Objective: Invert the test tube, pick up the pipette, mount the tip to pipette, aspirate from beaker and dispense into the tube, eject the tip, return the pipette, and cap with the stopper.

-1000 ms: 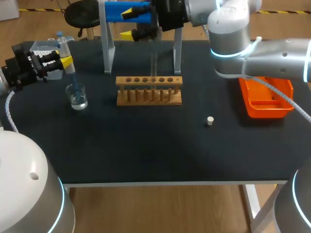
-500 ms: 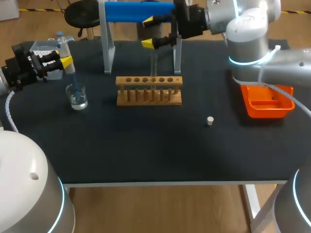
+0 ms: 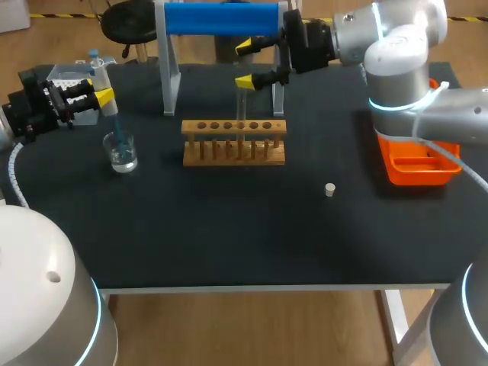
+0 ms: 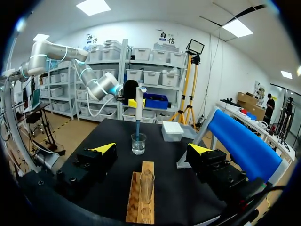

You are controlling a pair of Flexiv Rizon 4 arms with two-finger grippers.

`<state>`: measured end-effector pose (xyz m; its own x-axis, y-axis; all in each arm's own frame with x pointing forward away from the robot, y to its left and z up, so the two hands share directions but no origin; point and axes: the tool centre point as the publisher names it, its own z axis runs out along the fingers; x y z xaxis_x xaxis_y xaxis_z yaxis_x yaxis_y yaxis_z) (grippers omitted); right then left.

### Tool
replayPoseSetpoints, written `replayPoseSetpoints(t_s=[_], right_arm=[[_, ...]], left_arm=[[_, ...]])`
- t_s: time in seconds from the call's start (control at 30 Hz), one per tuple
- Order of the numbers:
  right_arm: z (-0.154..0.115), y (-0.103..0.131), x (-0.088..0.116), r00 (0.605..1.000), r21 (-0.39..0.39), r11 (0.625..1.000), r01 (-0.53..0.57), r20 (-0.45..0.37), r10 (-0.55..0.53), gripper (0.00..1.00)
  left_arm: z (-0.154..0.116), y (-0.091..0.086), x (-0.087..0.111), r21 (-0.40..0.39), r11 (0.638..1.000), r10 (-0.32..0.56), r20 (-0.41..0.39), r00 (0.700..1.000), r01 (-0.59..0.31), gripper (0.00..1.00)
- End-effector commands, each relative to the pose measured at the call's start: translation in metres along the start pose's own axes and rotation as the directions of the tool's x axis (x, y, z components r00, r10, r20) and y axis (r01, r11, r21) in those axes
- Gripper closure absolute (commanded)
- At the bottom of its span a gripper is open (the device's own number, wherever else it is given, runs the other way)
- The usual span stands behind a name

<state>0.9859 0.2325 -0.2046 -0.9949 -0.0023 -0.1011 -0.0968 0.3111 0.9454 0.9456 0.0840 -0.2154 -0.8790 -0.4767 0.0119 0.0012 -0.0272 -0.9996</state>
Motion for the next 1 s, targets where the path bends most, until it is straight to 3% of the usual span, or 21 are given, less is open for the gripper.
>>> replayPoseSetpoints(t_s=[0.03,1.0], right_arm=[[-0.003,-0.012,-0.002,1.000,-0.004,1.000,0.007,-0.019,-0.007,0.00],[0.010,-0.059,0.000,0.998,0.034,0.999,0.015,-0.057,-0.014,0.00]], left_arm=[[-0.001,0.000,-0.001,0.001,1.000,-0.001,-0.004,1.000,0.001,1.00],[-0.001,0.000,-0.001,0.001,1.000,-0.001,-0.004,1.000,0.001,1.00]])
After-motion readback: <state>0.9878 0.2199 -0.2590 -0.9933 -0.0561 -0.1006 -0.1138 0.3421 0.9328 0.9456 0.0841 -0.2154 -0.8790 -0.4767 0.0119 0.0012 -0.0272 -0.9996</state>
